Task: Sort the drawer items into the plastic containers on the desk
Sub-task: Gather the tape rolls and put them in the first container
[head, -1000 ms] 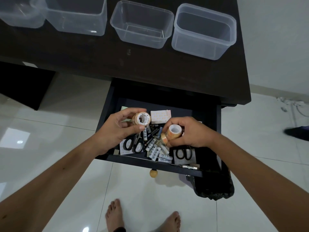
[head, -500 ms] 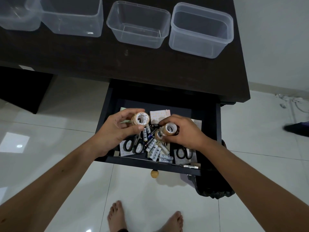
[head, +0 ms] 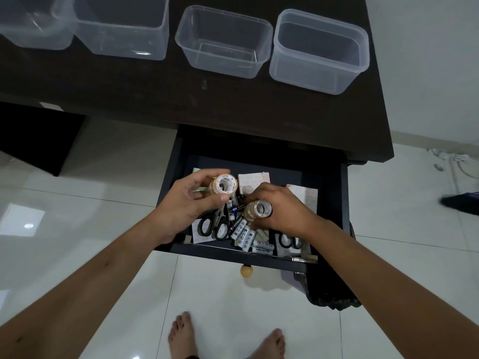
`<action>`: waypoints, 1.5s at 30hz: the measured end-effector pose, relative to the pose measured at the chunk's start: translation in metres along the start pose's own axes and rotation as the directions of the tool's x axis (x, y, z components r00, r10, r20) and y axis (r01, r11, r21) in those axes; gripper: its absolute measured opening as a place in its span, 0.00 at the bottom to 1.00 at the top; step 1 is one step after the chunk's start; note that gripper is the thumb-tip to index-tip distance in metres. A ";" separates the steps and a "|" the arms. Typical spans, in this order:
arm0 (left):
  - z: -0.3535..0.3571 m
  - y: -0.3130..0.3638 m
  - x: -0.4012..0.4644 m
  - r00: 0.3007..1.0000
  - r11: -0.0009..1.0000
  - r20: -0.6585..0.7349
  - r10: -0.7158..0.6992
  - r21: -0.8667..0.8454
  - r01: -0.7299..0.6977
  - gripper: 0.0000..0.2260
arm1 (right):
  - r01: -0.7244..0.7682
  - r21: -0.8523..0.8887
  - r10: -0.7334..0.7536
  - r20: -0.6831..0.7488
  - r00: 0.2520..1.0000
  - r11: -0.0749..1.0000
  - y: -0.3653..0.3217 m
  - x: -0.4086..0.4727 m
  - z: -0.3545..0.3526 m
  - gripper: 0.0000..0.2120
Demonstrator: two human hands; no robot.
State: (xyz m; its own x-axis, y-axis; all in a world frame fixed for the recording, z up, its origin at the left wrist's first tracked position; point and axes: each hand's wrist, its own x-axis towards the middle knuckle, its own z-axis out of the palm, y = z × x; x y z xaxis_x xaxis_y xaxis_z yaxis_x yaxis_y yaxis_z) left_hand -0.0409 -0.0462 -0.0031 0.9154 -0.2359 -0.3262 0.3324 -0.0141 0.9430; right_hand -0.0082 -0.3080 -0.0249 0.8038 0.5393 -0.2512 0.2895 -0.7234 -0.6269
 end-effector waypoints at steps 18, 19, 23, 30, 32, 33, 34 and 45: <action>-0.025 0.062 -0.024 0.999 0.999 0.033 0.044 -0.017 -0.043 0.22 | -0.049 0.145 0.067 -0.124 0.990 0.988 -0.096 -0.001 -0.072 0.26; -0.031 0.070 -0.025 0.998 0.999 0.033 0.050 -0.020 -0.049 0.22 | -0.048 0.149 0.067 -0.123 0.990 0.988 -0.106 0.003 -0.076 0.25; -0.067 0.100 -0.032 0.996 0.996 0.006 0.085 -0.011 -0.085 0.21 | -0.023 0.159 0.042 -0.120 0.992 0.987 -0.145 0.021 -0.091 0.24; -0.132 0.137 -0.038 0.988 0.991 -0.082 0.130 0.025 -0.129 0.21 | 0.054 0.194 -0.029 -0.133 0.991 0.980 -0.206 0.074 -0.120 0.24; -0.151 0.142 -0.035 0.984 0.991 -0.117 0.135 0.026 -0.133 0.21 | 0.084 0.201 -0.059 -0.129 0.990 0.976 -0.219 0.095 -0.127 0.24; -0.160 0.145 -0.033 0.981 0.990 -0.133 0.138 0.018 -0.137 0.21 | 0.099 0.201 -0.074 -0.124 0.989 0.975 -0.224 0.107 -0.131 0.24; -0.170 0.149 -0.030 0.979 0.990 -0.150 0.140 0.017 -0.139 0.21 | 0.108 0.198 -0.086 -0.114 0.990 0.974 -0.229 0.120 -0.133 0.24; -0.272 0.191 0.019 0.927 0.991 -0.354 0.126 0.005 -0.133 0.23 | 0.163 0.186 -0.159 -0.035 0.987 0.969 -0.274 0.269 -0.159 0.24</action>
State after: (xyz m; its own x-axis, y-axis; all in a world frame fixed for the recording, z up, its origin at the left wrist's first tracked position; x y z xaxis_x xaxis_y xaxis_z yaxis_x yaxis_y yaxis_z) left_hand 0.1016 0.2107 0.1529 0.9707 0.1235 -0.2064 0.2064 0.0130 0.9784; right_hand 0.2111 -0.0334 0.1962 0.7651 0.6322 -0.1224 0.3144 -0.5327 -0.7857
